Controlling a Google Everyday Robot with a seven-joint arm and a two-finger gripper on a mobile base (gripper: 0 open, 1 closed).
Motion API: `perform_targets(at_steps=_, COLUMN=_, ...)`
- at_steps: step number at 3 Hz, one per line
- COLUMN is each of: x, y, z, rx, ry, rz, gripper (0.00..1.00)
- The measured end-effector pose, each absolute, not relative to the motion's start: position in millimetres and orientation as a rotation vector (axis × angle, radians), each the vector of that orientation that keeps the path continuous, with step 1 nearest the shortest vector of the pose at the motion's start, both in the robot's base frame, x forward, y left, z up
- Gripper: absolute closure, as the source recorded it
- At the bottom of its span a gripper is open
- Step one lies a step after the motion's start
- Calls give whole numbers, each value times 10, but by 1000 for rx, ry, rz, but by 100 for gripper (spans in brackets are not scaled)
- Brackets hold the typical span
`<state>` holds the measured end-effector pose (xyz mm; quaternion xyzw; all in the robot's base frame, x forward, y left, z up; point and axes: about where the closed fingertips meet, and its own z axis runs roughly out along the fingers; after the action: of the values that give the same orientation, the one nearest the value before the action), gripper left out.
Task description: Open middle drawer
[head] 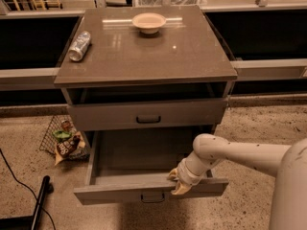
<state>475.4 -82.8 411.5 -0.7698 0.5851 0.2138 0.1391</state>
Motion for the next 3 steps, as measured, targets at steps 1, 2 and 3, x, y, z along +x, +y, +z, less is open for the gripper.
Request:
perform_targets(at_steps=1, x=4753, y=-828, z=4115, rx=-2225, ry=1691, rz=618, gripper=82)
perform_targets(at_steps=2, x=4753, y=-828, z=4115, rx=-2225, ry=1691, rz=618, gripper=59)
perform_targets(at_steps=3, x=4753, y=-828, z=4115, rx=-2225, ry=1691, rz=618, gripper=36)
